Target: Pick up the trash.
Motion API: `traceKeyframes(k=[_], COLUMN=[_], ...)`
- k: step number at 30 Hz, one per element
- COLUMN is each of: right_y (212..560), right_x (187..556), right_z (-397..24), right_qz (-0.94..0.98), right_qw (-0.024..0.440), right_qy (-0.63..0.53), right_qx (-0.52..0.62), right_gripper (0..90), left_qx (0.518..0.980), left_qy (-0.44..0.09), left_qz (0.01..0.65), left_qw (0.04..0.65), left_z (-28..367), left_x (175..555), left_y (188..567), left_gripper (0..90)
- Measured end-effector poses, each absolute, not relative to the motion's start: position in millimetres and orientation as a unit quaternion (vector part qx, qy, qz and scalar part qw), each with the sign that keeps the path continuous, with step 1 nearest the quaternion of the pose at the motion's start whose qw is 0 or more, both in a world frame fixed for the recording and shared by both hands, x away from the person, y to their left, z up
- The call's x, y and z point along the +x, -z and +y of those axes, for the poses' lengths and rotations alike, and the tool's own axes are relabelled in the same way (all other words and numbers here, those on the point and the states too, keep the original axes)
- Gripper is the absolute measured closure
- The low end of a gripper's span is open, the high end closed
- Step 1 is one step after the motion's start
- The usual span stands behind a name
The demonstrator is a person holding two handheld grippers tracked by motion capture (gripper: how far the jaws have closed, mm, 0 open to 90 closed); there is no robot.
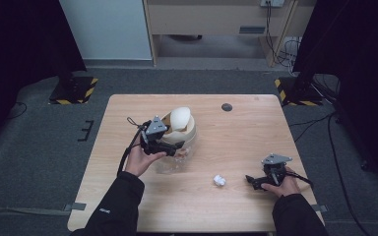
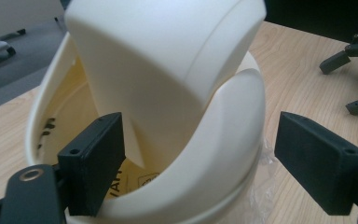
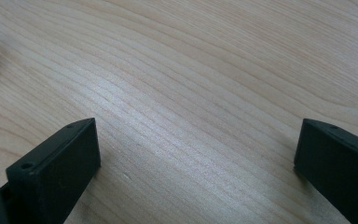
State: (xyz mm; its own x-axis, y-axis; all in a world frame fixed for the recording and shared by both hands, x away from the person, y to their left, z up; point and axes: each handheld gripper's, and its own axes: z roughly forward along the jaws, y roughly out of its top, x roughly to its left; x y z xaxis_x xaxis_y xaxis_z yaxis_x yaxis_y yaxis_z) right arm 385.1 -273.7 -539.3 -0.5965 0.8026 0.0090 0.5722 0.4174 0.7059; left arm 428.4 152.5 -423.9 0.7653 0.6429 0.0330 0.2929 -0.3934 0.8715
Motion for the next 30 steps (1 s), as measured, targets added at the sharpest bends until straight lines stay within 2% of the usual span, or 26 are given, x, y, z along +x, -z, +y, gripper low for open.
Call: traceKeyframes(k=[8, 15, 21, 30], right_y=[539.4, 539.3, 539.3, 539.3], right_x=[385.1, 384.8, 384.5, 384.5], right_z=[-273.6, -273.5, -273.6, -273.6], right_qz=[0.825, 0.825, 0.825, 0.825], right_qw=[0.168, 0.167, 0.167, 0.167], right_qy=[-0.343, -0.343, -0.343, -0.343], right_qx=[0.417, 0.417, 0.416, 0.416], right_gripper=[0.5, 0.5, 0.6, 0.5], left_qx=[0.782, 0.771, 0.784, 0.811], left_qy=[-0.212, -0.206, -0.189, -0.168], left_qz=[0.312, 0.321, 0.313, 0.283], left_qw=[0.496, 0.510, 0.502, 0.484], left_z=[178.8, 190.3, 183.8, 151.7], left_x=[399.5, 370.6, 353.9, 343.1], left_y=[410.7, 416.2, 430.3, 449.7], left_gripper=[16.9, 16.9, 17.4, 18.9])
